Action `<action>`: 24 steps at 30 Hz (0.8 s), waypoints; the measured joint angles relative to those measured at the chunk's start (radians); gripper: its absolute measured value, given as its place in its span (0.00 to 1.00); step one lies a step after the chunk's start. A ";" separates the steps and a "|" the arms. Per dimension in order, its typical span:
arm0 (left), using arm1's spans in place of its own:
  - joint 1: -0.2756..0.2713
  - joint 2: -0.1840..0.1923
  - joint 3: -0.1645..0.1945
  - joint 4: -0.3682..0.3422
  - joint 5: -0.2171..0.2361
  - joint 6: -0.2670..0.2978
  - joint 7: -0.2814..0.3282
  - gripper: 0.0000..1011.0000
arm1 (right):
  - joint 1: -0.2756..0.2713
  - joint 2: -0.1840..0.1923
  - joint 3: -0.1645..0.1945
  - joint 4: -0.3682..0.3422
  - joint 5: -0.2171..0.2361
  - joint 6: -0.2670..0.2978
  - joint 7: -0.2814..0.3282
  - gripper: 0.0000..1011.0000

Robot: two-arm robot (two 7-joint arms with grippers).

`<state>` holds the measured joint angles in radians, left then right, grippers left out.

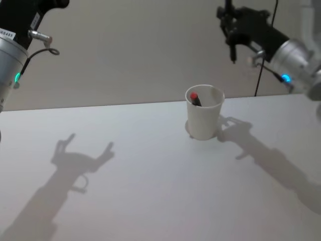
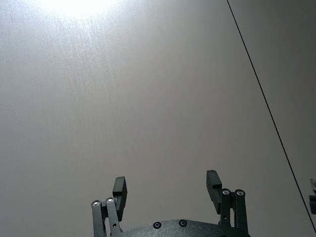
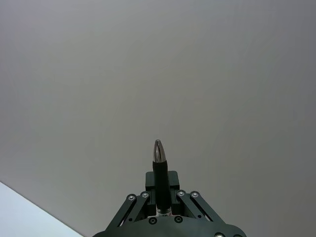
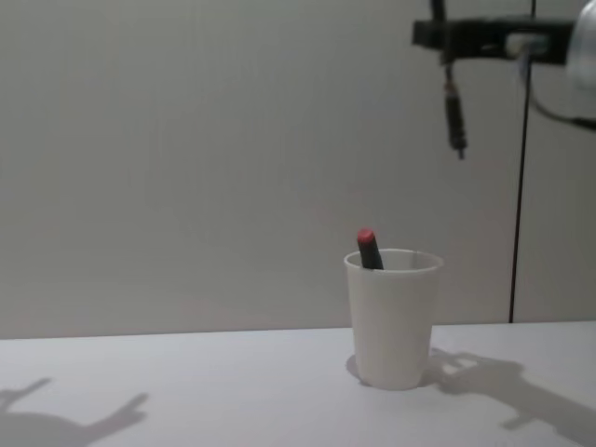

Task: Place the pen into the pen holder.

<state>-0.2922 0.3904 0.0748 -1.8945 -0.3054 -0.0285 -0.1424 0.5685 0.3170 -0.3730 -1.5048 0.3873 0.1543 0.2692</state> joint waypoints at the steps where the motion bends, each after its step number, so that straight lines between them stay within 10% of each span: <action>1: 0.000 0.001 -0.001 0.000 0.000 0.000 0.000 0.99 | 0.019 -0.020 -0.012 0.049 -0.031 -0.035 0.012 0.14; 14: -0.006 0.007 -0.007 0.000 0.003 0.001 0.001 0.99 | 0.126 -0.137 -0.079 0.353 -0.141 -0.208 0.083 0.14; 24: -0.007 0.009 -0.009 0.000 0.004 0.001 0.002 0.99 | 0.120 -0.158 -0.106 0.394 -0.127 -0.223 0.097 0.14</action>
<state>-0.2994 0.3993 0.0659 -1.8949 -0.3012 -0.0273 -0.1407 0.6880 0.1589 -0.4790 -1.1104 0.2598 -0.0688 0.3658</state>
